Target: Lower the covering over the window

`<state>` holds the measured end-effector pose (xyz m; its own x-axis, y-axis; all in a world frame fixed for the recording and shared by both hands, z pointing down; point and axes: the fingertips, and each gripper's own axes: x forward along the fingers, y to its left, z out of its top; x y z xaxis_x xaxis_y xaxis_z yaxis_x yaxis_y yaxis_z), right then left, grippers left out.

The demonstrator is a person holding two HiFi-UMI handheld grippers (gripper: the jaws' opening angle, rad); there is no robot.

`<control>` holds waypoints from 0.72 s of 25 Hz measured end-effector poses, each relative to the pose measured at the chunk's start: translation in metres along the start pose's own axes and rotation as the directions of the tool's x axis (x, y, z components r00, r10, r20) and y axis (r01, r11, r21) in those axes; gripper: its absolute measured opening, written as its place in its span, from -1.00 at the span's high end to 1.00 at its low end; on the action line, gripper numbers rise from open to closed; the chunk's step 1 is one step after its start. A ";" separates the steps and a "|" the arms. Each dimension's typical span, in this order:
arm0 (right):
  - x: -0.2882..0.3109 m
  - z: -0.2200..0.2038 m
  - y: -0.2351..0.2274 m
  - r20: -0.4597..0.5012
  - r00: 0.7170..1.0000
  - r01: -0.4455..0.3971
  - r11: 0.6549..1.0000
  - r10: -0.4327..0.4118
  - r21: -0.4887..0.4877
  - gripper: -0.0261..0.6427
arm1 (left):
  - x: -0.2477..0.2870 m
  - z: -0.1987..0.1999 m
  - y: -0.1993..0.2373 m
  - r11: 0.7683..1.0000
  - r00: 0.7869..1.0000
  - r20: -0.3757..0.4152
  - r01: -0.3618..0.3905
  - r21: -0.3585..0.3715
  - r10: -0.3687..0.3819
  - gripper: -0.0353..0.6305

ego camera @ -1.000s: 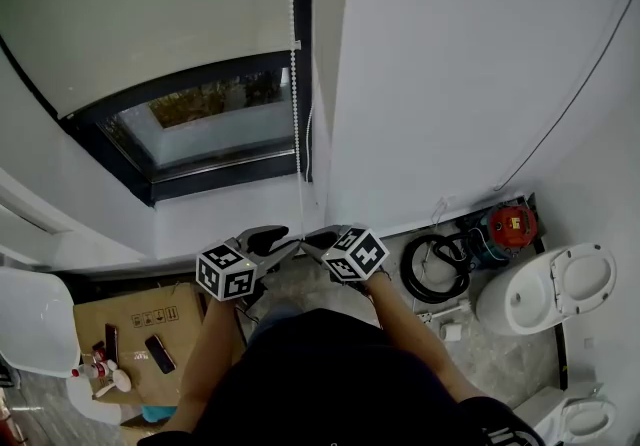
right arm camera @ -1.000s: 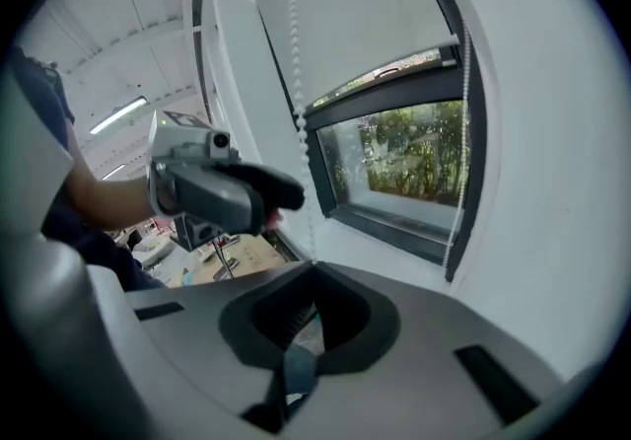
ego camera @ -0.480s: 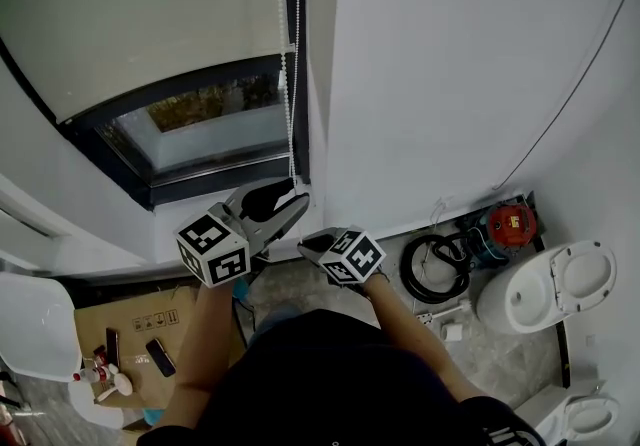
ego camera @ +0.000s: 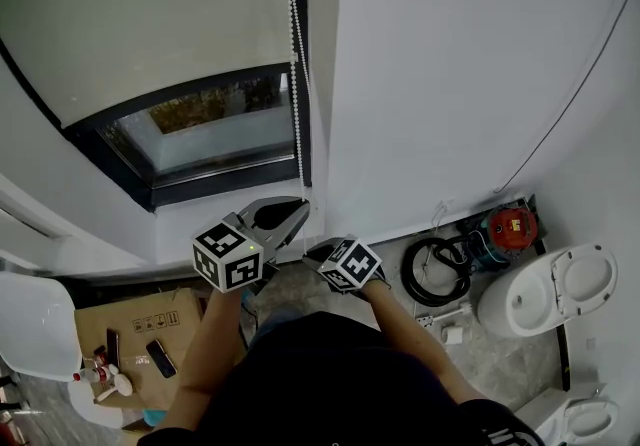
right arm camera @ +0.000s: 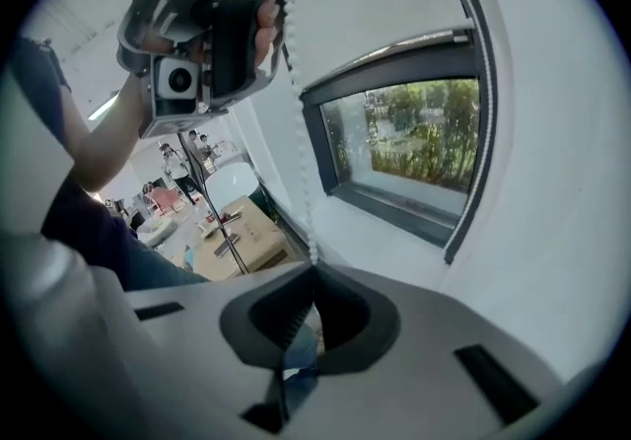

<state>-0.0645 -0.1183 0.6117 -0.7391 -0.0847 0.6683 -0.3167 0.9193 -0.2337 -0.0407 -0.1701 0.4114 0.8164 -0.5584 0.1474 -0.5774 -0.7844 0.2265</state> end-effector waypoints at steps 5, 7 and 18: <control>0.011 -0.025 -0.004 -0.074 0.997 0.000 1.000 0.001 0.020 0.89 | 0.000 -0.026 0.006 0.998 0.999 -0.036 -0.003 -0.061 0.000 0.86; 0.012 -0.033 -0.006 -0.093 0.996 0.004 0.999 -0.001 0.036 0.89 | 0.001 -0.034 0.009 0.997 0.999 -0.048 -0.006 -0.080 0.002 0.86; 0.020 -0.054 -0.004 -0.160 0.987 -0.006 0.999 0.014 0.052 0.89 | 0.005 -0.077 0.015 0.991 0.991 -0.134 -0.021 -0.132 0.003 0.86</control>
<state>-0.0458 -0.1031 0.6643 -0.6392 -0.0090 0.7689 -0.3424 0.8987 -0.2742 -0.0446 -0.1636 0.4900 0.8086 -0.5198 0.2757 -0.5880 -0.7301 0.3480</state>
